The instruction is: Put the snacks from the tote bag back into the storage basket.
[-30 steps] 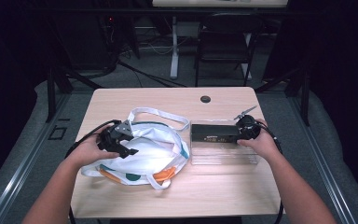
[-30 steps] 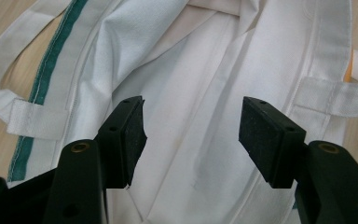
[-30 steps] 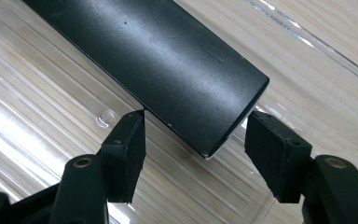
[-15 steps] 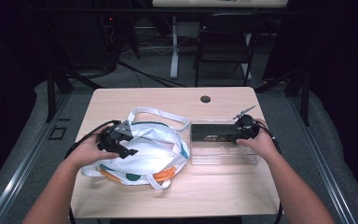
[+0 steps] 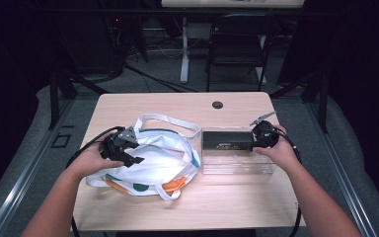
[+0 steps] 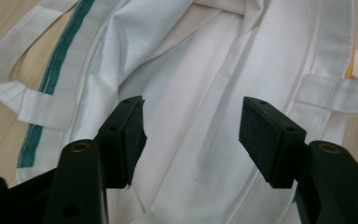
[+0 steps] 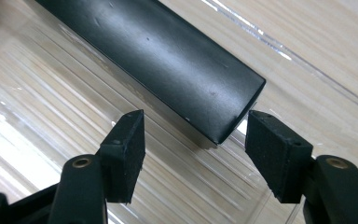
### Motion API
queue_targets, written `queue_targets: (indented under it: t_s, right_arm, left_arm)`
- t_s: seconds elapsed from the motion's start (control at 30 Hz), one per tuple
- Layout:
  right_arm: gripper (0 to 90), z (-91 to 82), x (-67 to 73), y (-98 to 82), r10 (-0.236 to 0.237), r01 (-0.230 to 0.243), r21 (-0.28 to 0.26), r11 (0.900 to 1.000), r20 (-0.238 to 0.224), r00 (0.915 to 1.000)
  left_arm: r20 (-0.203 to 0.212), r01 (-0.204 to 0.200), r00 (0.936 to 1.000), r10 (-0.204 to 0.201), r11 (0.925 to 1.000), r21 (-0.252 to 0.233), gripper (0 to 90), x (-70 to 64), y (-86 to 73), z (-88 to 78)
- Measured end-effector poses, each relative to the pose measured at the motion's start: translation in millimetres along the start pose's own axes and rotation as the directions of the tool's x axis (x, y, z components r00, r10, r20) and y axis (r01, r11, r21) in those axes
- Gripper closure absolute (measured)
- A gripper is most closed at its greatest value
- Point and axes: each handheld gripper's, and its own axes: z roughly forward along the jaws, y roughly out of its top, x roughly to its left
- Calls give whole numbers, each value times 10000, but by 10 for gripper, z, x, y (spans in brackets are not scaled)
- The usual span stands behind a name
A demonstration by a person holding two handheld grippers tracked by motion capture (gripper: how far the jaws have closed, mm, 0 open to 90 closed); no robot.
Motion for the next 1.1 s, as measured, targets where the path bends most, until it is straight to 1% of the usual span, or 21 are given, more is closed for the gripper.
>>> queue_targets:
  t_s: [0.03,0.07,0.13,0.27,0.33,0.57,0.7,0.77,0.83,0.87,0.9,1.0,1.1]
  right_arm:
    - [378,0,0,0,0,0,0,10000,0,10000]
    - [380,-53,18,6,-29,29,-92,10000,-27,10000]
    - [383,-86,41,9,-16,16,-210,9998,27,10000]
    - [390,-165,88,15,-186,185,-322,9993,-46,9998]
    - [396,-199,124,13,-166,164,-474,9987,-20,9999]
    - [423,-333,234,19,-216,199,-828,9964,-192,9996]
    - [434,-421,333,19,-282,250,-1067,9940,-287,9992]
    - [443,-467,383,15,-174,130,-1261,9919,-339,9993]
    - [446,-499,424,9,-197,139,-1400,9901,-397,9990]
    - [447,-519,451,4,-255,202,-1413,9898,-355,9990]
    - [450,-523,469,-2,-225,167,-1500,9885,-370,9991]
    - [465,-559,527,-24,-267,193,-1552,9877,-461,9986]
    - [478,-592,581,-43,-346,279,-1558,9874,-406,9986]
  left_arm:
    - [0,0,10000,0,10000,0,403,0,0,0]
    - [-1,-3,10000,3,10000,6,403,-1,0,-2]
    - [-17,9,10000,-10,10000,-20,403,-3,0,-3]
    - [-24,39,10000,-40,10000,-37,403,-1,-4,-10]
    - [-63,73,10000,-73,10000,-49,403,1,-10,-18]
    - [-105,121,9999,-121,9999,-21,403,5,-19,-34]
    - [-152,232,9996,-233,9997,-30,403,4,-23,-38]
    - [-178,225,9996,-225,9997,-19,403,3,-24,-44]
    - [-211,265,9994,-266,9996,-44,402,1,-24,-55]
    - [-231,261,9994,-262,9996,-43,403,1,-23,-59]
    - [-260,290,9992,-291,9996,-58,403,-3,-23,-63]
    - [-271,346,9990,-348,9994,-72,403,-7,-19,-73]
    - [-306,422,9986,-422,9991,-27,404,-2,-16,-68]
